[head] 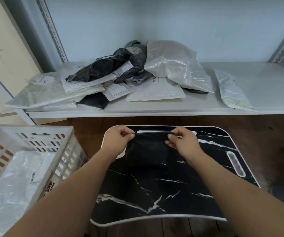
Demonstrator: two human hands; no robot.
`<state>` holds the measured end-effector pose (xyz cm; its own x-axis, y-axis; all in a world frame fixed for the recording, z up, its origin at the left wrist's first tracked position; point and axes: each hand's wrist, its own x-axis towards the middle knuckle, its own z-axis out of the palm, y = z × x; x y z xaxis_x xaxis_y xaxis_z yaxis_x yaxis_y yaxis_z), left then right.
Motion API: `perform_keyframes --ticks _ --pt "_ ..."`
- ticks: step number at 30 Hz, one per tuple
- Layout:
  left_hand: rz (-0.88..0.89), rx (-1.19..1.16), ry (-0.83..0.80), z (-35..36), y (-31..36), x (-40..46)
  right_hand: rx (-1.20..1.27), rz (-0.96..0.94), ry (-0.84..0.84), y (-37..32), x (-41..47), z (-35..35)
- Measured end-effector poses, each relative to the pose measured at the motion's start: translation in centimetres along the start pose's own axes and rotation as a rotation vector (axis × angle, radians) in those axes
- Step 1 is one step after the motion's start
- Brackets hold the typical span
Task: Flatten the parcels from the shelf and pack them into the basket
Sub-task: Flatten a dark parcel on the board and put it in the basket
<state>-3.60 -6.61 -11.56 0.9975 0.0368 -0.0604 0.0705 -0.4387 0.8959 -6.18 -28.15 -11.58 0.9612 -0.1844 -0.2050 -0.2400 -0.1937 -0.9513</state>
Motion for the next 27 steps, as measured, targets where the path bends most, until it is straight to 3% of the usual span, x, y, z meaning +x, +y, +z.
perform_keyframes --ticks 2,4,6,9,10,11,14,16,22,27 --pt "0.035 -0.037 0.043 -0.1 0.2 -0.5 0.013 -0.043 -0.013 0.1 0.1 0.1" --pt "0.049 -0.021 -0.014 -0.5 -0.6 -1.3 -0.059 -0.04 -0.041 0.9 -0.3 -0.4" --pt "0.03 0.195 -0.232 -0.7 -2.4 -2.1 -0.157 0.07 -0.176 2.8 -0.9 -1.1" --pt "-0.213 0.339 -0.704 -0.3 -5.0 -3.8 -0.499 0.294 -0.477 5.8 -2.1 -1.8" --pt "-0.27 0.354 -0.741 0.2 -5.9 -4.1 -0.638 0.301 -0.495 6.8 -2.2 -1.7" --pt "-0.276 0.384 -0.698 0.7 -6.5 -4.1 -0.741 0.273 -0.451 7.6 -2.0 -1.5" --pt "-0.159 0.538 -0.322 1.9 -7.4 -3.5 -0.889 0.088 -0.186 8.6 -1.4 -0.2" --pt "-0.07 0.662 -0.158 2.9 -7.7 -3.1 -0.952 -0.047 -0.113 8.9 -1.3 1.2" --pt "0.057 0.889 -0.26 6.7 -9.3 -2.8 -1.141 -0.252 -0.258 10.4 -0.3 6.5" --pt "0.143 0.903 -0.256 9.1 -12.0 -3.3 -1.199 -0.317 -0.151 13.5 -0.4 7.6"
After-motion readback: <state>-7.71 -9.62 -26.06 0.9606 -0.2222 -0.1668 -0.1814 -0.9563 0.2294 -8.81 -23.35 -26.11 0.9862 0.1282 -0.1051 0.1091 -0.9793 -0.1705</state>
